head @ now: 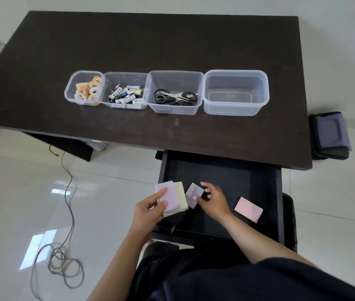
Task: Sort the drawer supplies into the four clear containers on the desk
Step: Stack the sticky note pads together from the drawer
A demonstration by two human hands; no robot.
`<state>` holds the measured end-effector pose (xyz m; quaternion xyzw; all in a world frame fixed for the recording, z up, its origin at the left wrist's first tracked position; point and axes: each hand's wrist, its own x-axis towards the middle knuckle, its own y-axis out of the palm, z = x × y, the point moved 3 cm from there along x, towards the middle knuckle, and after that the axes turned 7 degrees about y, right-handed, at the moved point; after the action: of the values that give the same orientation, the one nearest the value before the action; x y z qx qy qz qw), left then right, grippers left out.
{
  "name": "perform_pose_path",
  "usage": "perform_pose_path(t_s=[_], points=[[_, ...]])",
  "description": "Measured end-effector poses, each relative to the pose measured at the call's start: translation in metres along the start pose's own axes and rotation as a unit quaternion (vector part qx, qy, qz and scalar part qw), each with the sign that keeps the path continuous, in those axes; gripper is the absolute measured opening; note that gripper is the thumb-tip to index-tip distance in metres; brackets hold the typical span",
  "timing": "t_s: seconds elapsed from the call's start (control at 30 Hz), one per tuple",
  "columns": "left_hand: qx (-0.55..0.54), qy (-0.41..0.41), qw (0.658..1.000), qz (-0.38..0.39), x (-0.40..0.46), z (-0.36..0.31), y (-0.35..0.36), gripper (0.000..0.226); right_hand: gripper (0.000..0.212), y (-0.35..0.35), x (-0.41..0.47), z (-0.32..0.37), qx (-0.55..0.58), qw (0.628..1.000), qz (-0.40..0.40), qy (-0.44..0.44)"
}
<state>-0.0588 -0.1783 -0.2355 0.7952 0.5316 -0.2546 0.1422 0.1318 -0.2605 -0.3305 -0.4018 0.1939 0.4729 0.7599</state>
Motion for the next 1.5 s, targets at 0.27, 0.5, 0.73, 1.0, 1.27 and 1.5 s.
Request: perform_pose_path(t_s=[0.27,0.5,0.73,1.0,1.27,1.5], points=[[-0.025,-0.022,0.999,-0.015,-0.015,0.004,-0.017,0.035,0.066,0.034,0.009,0.001,-0.163,0.981,-0.087,0.068],[-0.002,-0.026,1.0,-0.01,-0.015,0.009,-0.012,0.036,0.031,0.03,0.005,0.003,-0.02,0.999,-0.026,0.009],[0.002,-0.033,0.999,0.021,-0.007,0.006,0.0,0.04,0.034,-0.025,-0.021,0.029,0.17,0.98,-0.083,-0.062],[0.023,-0.009,0.993,0.12,0.003,-0.006,0.029,0.057,0.027,-0.057,-0.048,0.072,0.273,0.959,-0.012,-0.077],[0.028,0.013,0.983,0.181,0.005,-0.013,0.047,0.056,0.026,-0.057,-0.051,0.056,0.149,0.984,-0.029,-0.095],[0.049,0.033,0.974,0.217,0.011,-0.024,0.055,0.055,0.04,-0.05,-0.069,0.055,0.132,0.988,-0.008,-0.075]])
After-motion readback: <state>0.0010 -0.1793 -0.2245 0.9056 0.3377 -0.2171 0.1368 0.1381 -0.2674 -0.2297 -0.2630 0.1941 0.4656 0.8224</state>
